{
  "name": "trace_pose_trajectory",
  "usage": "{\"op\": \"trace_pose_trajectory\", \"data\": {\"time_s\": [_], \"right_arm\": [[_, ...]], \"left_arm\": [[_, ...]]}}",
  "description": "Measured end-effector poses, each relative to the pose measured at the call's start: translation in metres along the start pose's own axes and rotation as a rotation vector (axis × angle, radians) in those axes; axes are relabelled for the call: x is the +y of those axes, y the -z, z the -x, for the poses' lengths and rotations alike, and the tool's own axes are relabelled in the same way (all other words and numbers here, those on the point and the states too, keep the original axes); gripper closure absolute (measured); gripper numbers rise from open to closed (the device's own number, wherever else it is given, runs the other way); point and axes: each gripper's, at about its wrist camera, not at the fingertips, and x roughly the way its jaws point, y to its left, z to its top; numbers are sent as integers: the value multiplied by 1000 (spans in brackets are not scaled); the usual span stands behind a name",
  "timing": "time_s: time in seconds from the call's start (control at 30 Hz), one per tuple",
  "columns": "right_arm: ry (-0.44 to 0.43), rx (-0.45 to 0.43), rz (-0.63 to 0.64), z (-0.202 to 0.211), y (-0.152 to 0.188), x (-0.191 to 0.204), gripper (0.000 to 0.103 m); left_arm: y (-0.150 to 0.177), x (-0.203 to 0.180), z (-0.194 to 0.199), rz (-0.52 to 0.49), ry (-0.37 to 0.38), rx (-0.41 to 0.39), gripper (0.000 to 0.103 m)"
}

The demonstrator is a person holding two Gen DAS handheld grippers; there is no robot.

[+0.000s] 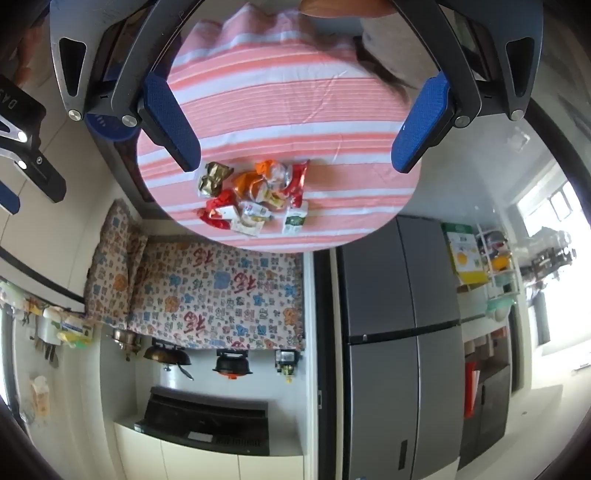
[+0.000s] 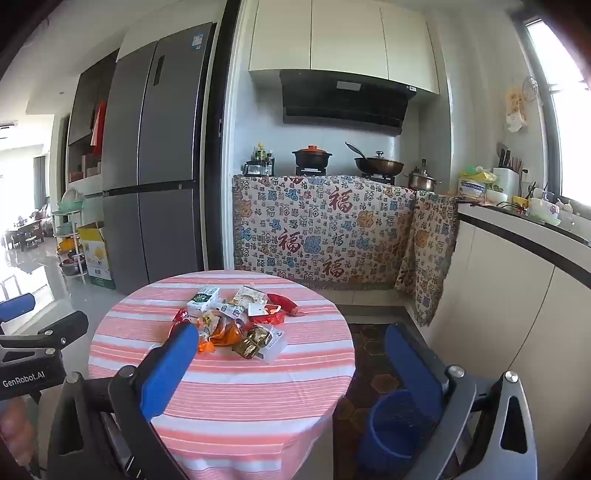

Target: Collect trash

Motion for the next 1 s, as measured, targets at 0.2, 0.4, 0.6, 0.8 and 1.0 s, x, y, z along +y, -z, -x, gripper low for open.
{"op": "trace_pose_trajectory", "data": {"time_s": [0.2,0.4,0.6,0.8,1.0], "right_arm": [[-9,-2,-2,1,1,0,0],[-3,2,-2,-1,1,-3,0],[-1,3,1,-1,1,-2,0],[1,3,2,-1,1,-1,0],[-3,7,2,-2,2,-3,0]], "left_arm": [[2,1,1,-11,5,-7,0],[2,-1,-2,-15,3,-1,0],[2,-3,-1,-21,1,-2,0],[4,-4,-1,-24,-1,-2,0],[7,-3,-3,-23,1,4,0]]}}
